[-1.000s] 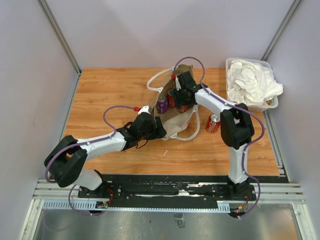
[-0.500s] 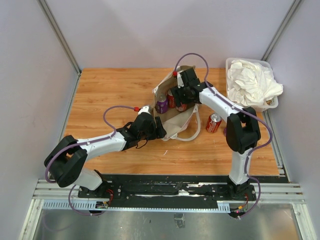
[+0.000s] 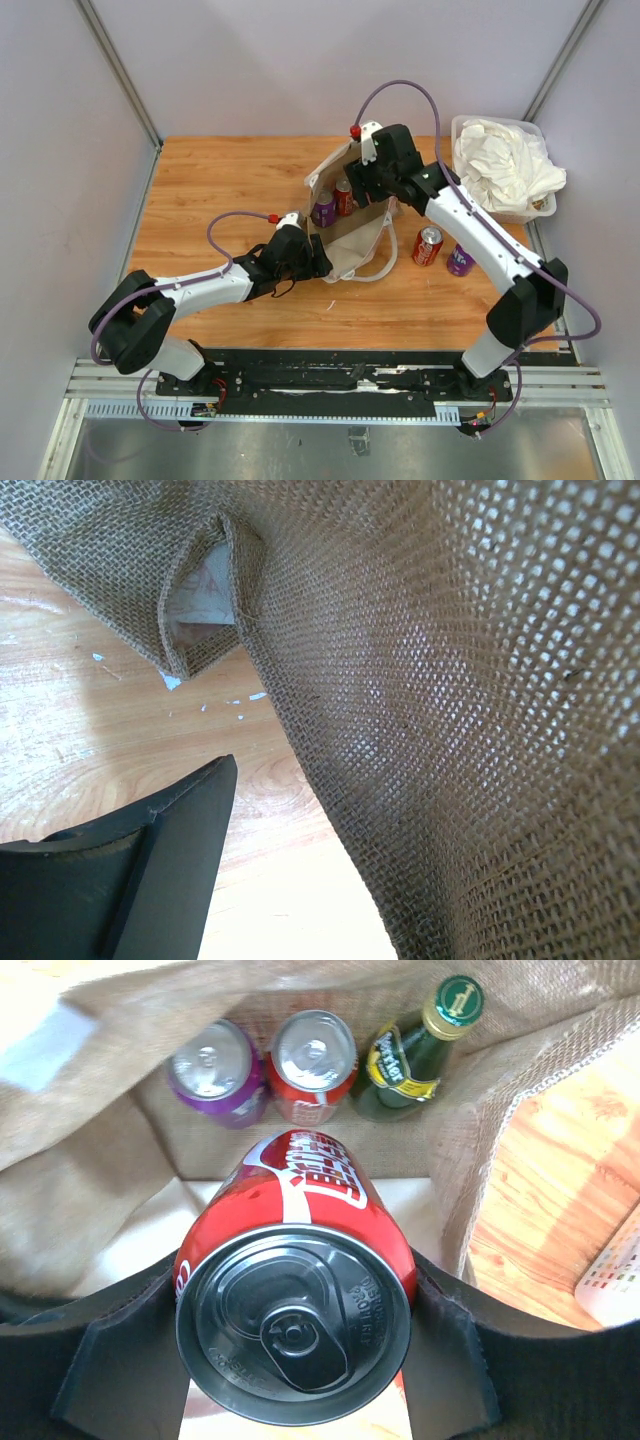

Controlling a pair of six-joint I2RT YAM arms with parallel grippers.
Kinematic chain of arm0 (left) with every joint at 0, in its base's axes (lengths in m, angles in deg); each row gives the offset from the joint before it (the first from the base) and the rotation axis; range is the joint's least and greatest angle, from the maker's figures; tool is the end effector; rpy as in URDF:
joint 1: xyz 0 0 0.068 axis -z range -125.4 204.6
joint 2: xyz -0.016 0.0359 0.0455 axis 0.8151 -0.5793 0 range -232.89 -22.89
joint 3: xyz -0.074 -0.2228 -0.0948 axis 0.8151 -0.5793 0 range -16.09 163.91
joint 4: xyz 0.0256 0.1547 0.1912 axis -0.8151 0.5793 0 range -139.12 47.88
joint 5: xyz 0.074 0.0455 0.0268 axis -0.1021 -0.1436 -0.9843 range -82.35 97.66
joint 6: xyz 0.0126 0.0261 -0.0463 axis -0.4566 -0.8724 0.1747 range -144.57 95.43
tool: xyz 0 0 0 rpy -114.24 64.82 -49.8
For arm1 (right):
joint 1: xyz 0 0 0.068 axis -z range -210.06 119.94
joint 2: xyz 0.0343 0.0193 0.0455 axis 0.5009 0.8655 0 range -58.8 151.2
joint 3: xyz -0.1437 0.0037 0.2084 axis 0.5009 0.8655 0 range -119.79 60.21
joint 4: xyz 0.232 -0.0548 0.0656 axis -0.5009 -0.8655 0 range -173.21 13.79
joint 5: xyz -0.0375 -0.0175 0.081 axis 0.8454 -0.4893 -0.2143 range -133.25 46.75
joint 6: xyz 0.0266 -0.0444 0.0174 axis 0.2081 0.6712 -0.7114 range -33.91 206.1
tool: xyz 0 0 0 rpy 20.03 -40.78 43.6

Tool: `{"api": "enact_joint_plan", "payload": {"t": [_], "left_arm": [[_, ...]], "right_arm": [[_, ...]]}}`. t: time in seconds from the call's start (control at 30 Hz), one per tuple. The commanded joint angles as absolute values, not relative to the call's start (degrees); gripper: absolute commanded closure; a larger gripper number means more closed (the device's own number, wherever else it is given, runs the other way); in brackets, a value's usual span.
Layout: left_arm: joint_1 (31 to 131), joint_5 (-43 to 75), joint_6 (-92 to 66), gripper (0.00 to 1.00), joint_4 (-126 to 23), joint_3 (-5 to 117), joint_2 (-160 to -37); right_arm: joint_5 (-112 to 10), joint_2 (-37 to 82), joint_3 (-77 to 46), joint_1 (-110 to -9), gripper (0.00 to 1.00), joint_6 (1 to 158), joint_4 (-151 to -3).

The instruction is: Take the beverage out of the canvas bag

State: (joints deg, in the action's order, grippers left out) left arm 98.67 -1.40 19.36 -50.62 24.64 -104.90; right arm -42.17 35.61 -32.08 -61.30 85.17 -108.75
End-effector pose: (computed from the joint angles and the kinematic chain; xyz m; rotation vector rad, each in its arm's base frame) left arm 0.2072 -0.1928 0.1777 -0.0837 2.3340 -0.6268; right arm 0.3096 0.1869 0.3449 -0.5625 2.1177 0.2985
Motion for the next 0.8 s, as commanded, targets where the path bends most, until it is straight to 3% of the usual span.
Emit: {"api": "enact_joint_plan", "payload": {"t": [0.0,0.43,0.77], "left_arm": [[99.0,-2.5,18.2,0.23,-48.1,25.0,-106.4],[99.0,-2.3,18.8,0.23,-48.8,24.3,-106.0],[99.0,-2.3,18.7,0.23,-48.4,24.4,-105.6]], "right_arm": [[-36.2,27.1,-31.3,-66.3,0.99,86.2,-110.8],[-17.3,-6.1,-9.5,-69.3,0.99,74.1,-120.9],[-14.6,-16.2,10.0,-67.4,0.99,62.4,-125.1]]}}
